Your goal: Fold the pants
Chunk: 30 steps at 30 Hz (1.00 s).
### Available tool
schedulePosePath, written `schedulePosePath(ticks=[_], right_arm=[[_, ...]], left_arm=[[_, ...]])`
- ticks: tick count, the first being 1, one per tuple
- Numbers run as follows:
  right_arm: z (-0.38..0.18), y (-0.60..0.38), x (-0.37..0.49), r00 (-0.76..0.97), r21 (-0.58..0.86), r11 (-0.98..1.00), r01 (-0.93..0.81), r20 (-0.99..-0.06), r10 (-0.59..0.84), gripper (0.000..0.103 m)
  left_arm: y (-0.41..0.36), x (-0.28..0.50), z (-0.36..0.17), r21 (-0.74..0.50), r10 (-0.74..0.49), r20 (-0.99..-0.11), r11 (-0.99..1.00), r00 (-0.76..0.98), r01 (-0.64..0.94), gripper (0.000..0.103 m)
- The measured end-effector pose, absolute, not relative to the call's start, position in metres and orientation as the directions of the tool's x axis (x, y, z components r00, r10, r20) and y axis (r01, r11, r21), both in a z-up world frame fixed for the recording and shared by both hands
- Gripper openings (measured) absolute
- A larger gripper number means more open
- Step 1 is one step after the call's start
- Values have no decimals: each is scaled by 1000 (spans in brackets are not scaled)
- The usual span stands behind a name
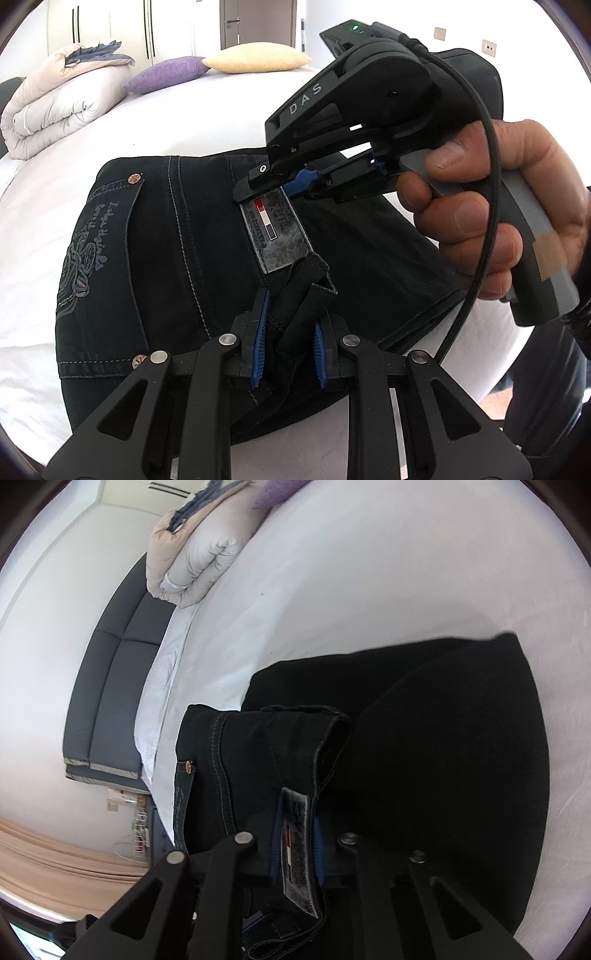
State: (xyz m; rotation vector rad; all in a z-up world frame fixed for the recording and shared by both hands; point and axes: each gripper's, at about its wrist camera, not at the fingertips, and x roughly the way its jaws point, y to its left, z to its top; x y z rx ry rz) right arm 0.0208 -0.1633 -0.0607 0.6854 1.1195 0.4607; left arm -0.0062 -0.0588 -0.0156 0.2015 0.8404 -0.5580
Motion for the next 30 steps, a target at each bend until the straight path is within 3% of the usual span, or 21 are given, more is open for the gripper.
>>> schedulePosePath(ticks=[5,30], right_arm=[[-49,-170,14,407,691,722,-30,-651,640,11],[-51,-263,-3,477,713,701,20,-623,620,10]], left_arm=[[-47,-7,-7,-79,-413,-750,831,517,550,20],[-134,-23,4,-48,-465,-760,737,454,674,20]])
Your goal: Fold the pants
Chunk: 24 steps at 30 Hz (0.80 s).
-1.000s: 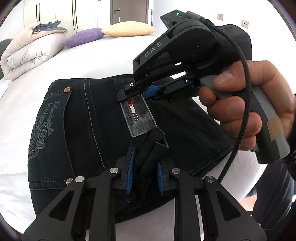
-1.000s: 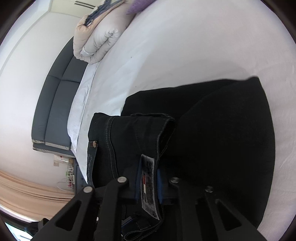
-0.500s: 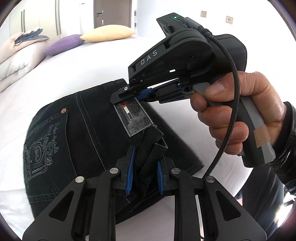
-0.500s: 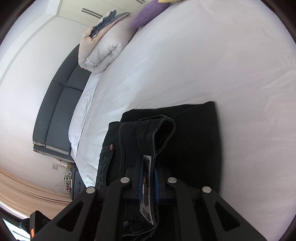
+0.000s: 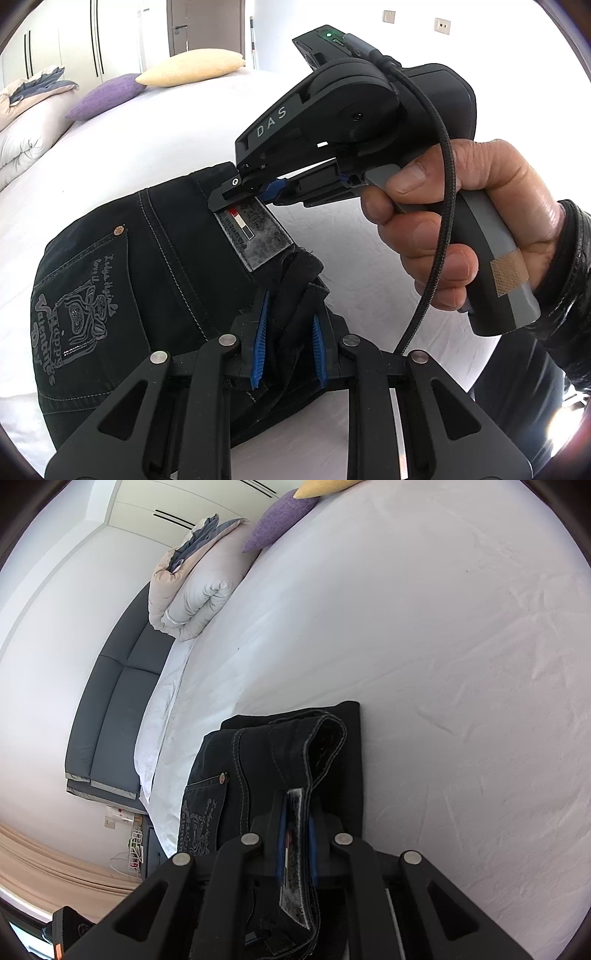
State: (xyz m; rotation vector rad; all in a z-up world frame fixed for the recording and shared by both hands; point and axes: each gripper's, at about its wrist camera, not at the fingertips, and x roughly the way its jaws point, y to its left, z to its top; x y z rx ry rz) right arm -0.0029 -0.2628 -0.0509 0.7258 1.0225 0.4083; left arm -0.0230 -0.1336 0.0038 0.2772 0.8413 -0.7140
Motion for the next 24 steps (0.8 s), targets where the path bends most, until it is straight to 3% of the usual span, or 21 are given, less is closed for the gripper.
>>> schedulePosePath(ticks=[6,10,14,15,18,24], right_arm=[[-73,-266,-7,478,731,679,67,-621,621,17],[-78,-277,-26,531,797,599,77,-541,652,30],[-63,-288,-56,583,757,643,116,-576,573,41],[-58,-288,-63,587,764,637,107,-565,579,39],[-39,-274,-77,594,767,641,28,-529,607,17],[-48,-224,-75,499,699,716,-5,-619,607,12]], left_arm=[[-137,-31,-8,-59,-465,-767,737,442,673,21],[-114,-41,-2,-166,-531,-747,731,399,662,30],[-74,-46,17,-274,-601,-705,720,376,638,30],[-63,-44,22,-286,-606,-696,726,385,626,30],[-27,-25,36,-301,-596,-672,763,441,572,30],[3,49,28,-226,-472,-729,849,495,477,30]])
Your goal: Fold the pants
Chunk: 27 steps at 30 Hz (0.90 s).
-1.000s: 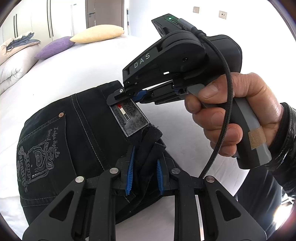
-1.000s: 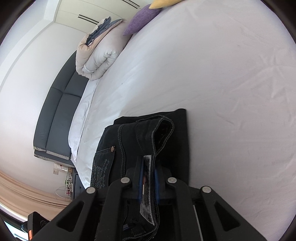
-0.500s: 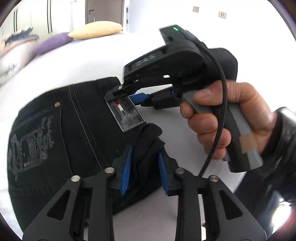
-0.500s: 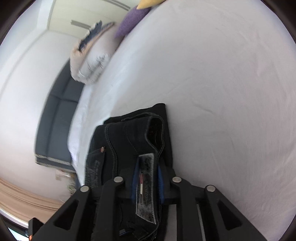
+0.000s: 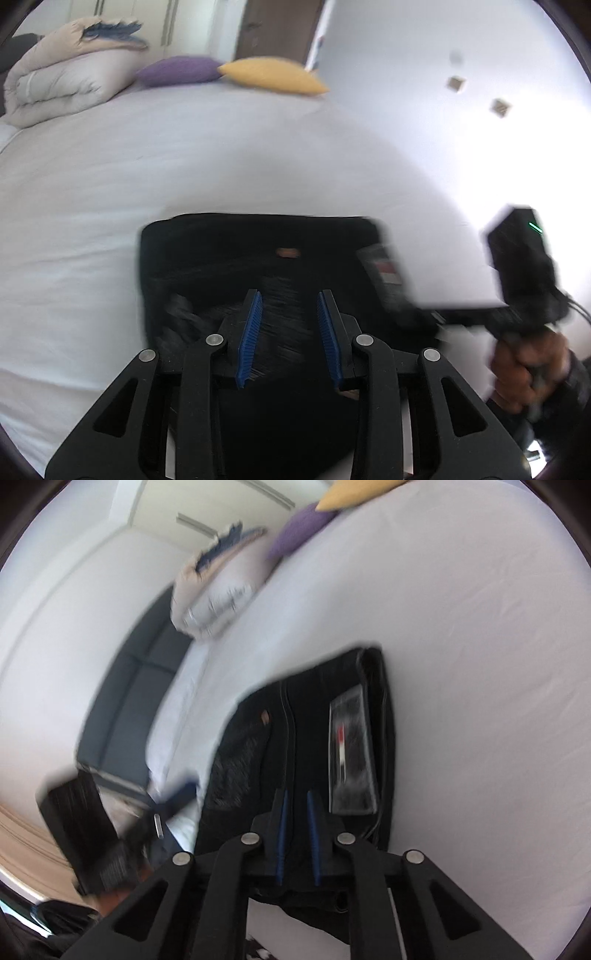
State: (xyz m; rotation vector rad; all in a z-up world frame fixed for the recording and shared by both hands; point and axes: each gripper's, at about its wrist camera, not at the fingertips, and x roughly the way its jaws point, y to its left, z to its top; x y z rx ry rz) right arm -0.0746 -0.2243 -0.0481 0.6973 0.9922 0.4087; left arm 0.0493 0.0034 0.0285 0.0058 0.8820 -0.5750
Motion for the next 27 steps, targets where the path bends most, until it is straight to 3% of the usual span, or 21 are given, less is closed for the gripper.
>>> schedulePosePath(ticks=[2,11,15,17,19,20,21,22,24,27], right_arm=[[-59,-222,-77,498,672,740,25,-650,574,0],[-67,-226,-118,591,681,732,-4,-589,551,0],[-61,-224,-133,625,642,766,-5,-596,504,0],[-55,-225,-142,640,638,770,-8,-589,494,7],[-45,-231,-154,658,652,758,-24,-560,503,35],[-38,-234,-158,673,645,764,-24,-554,490,45],[-34,-236,-157,683,639,769,-19,-553,477,63],[-30,-239,-157,692,634,773,-12,-554,464,67],[-25,-248,-151,695,639,769,7,-556,456,67],[-24,-257,-132,680,647,761,49,-579,449,67]], left_arm=[[8,62,7,-235,-451,-767,860,456,454,30],[29,-5,-25,-194,-445,-731,863,518,467,30],[45,-36,-19,-232,-473,-710,856,521,461,30],[59,-51,-10,-239,-479,-703,855,526,460,30],[79,-56,0,-258,-483,-690,860,540,439,33],[84,-58,10,-263,-476,-681,868,556,421,57],[96,-58,17,-274,-464,-665,880,585,387,73],[112,-57,23,-292,-459,-648,887,609,357,93],[135,-47,25,-361,-464,-616,885,637,295,93],[156,-18,17,-468,-510,-646,852,568,233,93]])
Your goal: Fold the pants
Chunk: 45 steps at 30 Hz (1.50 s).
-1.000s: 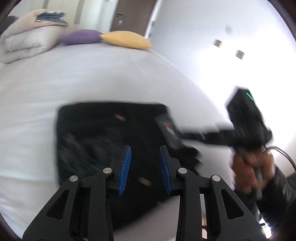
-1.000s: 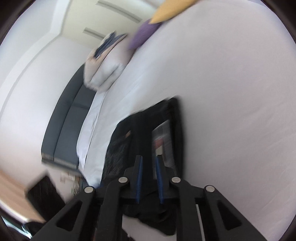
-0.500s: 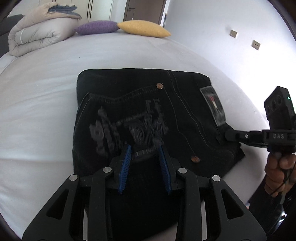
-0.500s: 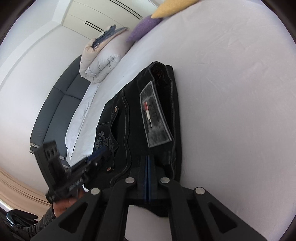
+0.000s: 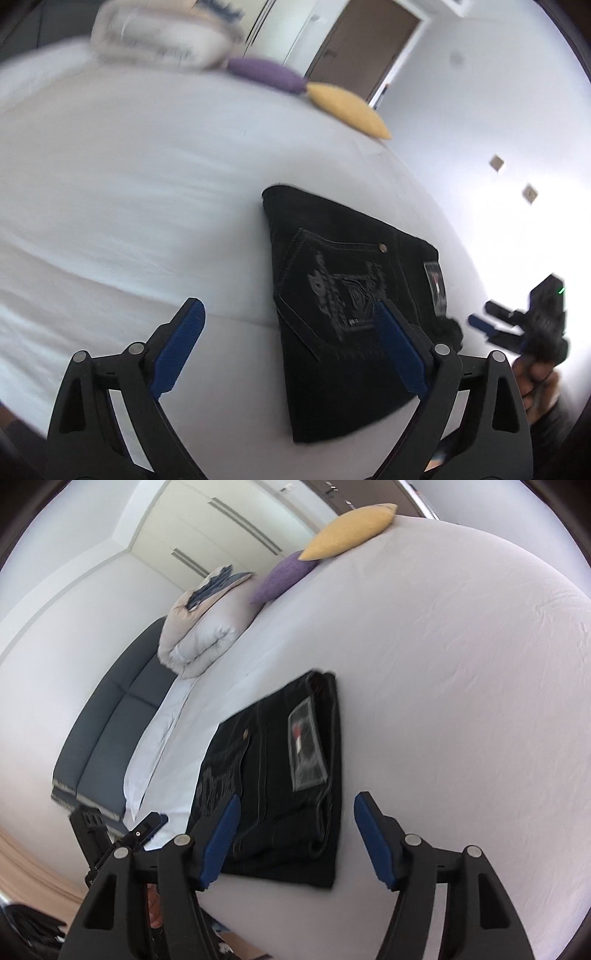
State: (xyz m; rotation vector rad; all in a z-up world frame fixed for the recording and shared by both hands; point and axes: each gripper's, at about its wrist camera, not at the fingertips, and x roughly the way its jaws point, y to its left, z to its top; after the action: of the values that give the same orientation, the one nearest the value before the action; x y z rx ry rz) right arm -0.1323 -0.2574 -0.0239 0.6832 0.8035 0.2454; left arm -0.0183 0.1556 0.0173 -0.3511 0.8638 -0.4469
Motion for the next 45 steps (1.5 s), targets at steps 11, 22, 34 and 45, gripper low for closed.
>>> schedulePosePath(ticks=[11,22,34,45], right_arm=[[-68,-251,-37,510,717,680,153,-647,567,65],[-43,-208,-39,559,517,854,48,-723,406,20],[35,-240,-26,662,493,867,-75,-626,413,18],[-61,-323,30,606,594,798,100,-673,425,41]], left_arm=[[98,29,-20,-450,-536,-783,839,315,307,90],[88,3,10,-354,-486,-790,860,375,368,24],[73,29,89,-327,-545,-701,819,460,471,20],[43,66,-1,-321,-483,-773,857,411,403,50]])
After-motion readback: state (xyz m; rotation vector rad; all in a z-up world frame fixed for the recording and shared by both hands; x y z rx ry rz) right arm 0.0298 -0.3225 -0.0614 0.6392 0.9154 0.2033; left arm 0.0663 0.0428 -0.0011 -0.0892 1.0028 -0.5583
